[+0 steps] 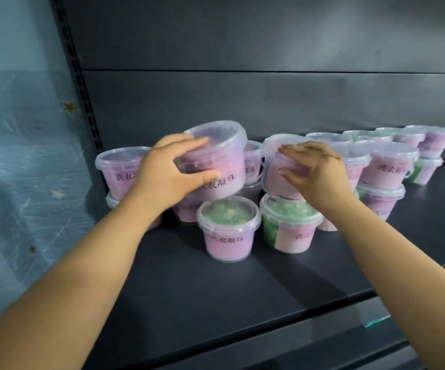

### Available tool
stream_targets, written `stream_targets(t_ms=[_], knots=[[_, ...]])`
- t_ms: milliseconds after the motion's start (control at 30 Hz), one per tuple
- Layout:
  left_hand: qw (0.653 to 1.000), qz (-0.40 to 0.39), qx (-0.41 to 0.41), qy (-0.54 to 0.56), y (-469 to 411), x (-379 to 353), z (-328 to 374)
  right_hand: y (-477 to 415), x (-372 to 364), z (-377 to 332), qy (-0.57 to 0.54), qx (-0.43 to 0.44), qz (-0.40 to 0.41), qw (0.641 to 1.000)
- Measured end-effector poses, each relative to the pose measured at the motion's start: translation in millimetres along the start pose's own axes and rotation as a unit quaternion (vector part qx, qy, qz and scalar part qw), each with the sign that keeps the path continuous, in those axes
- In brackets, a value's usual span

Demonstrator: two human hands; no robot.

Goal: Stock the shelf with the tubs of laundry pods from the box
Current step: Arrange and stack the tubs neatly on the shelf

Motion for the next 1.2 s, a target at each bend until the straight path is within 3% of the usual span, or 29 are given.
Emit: stream_targets(t_ms=[133,333,467,633,833,1000,1100,1200], knots=[[0.999,0.011,-0.003,-0.038,26.7,59.4,-8.7,-13.8,17.1,-22.5,-0.093,0.011,0.06,0.994],[0.987,-0.086,0.092,-0.095,113.1,65.7,-71.2,-0.1,5.1,-88.3,-0.25,0.037,-0.011,0.968],[0.989,-0.068,0.101,-0.088,129.5,61.5,-96.7,30.4,-16.6,-118.2,-0.313,0.062,-0.064,0.945],[0.983,-0.081,0.107,-0.127,116.6,55.4,-115.8,75.7,-45.8,-134.4,-0.298,0.139,-0.106,0.938],[0.985,-0.145,0.077,-0.055,114.6,68.5,-118.3,114.1,-71.2,-129.1,-0.219,0.207,-0.17,0.938],[0.966,-0.201,0.159,0.041,108.4,86.6,-122.3,103.8,-60.3,-135.2,-0.23,0.204,-0.257,0.916],[0.962,-0.165,0.183,0.116,96.4,97.9,-123.5,74.7,-52.6,-140.7,-0.25,0.16,-0.263,0.918],[0.966,-0.078,0.21,0.126,73.2,107.0,-136.5,24.3,-57.3,-149.2,-0.254,0.084,-0.237,0.934]])
Point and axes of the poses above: each hand's wrist, its own y-axis away from the middle knuckle, its own x-axis out of the back of the hand, z = x × y, the point moved 3 cm from there along -y, towards the middle knuckle, and after that the axes turned 1 degree about -z, right-handed, at the moved point
